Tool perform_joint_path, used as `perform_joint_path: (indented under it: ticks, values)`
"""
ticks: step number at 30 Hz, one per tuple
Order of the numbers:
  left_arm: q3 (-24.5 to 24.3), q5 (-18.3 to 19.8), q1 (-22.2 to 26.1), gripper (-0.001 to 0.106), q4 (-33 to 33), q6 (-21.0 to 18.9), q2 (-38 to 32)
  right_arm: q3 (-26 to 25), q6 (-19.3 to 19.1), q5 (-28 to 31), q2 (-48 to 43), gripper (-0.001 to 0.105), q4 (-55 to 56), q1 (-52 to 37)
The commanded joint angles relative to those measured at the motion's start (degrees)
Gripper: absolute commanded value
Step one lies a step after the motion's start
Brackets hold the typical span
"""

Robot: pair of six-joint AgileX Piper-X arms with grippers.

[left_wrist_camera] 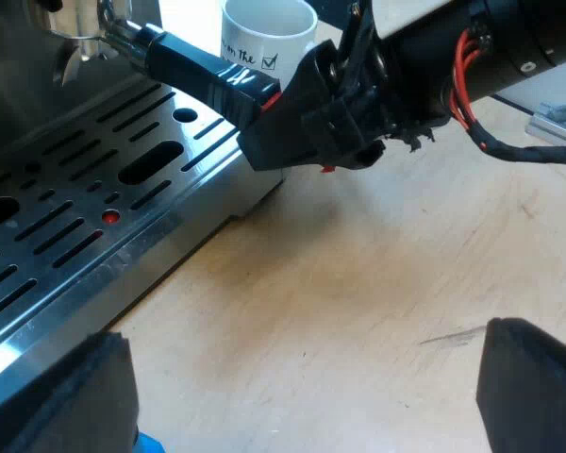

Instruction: Grind coffee beans and then tamp

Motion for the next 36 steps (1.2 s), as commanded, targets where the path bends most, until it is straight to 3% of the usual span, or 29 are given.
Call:
perform_joint_path:
  ticks: [1, 7, 10, 12, 13, 16, 18, 36]
  values:
    - [0.0, 0.6, -0.3, 0.076, -0.2, -0.1, -0.1, -0.4, -0.2, 0.3, 0.0, 0.052, -0.2, -0.8]
    - [0.0, 0.6, -0.3, 0.076, -0.2, -0.1, -0.1, -0.4, -0.2, 0.0, 0.0, 0.051, 0.0, -0.8]
    - [0.0, 0.6, -0.3, 0.076, -0.2, -0.1, -0.1, -0.4, -0.2, -0.1, 0.0, 0.035, 0.4, -0.8]
    - [0.0, 0.6, -0.3, 0.076, -0.2, -0.1, -0.1, -0.4, -0.2, -0.2, 0.0, 0.031, 0.5, -0.8]
    - [0.0, 0.6, -0.3, 0.076, -0.2, -0.1, -0.1, -0.4, -0.2, -0.3, 0.0, 0.023, 0.5, -0.8]
    - [0.0, 0.6, -0.3, 0.076, -0.2, -0.1, -0.1, -0.4, -0.2, -0.5, 0.0, 0.016, 0.5, -0.8]
    - [0.0, 0.6, -0.3, 0.076, -0.2, -0.1, -0.1, -0.4, -0.2, -0.6, 0.0, 0.0, 0.5, -0.8]
    - [0.0, 0.6, -0.3, 0.076, -0.2, -0.1, -0.1, -0.4, -0.2, -0.6, 0.0, 0.0, 0.2, -0.8]
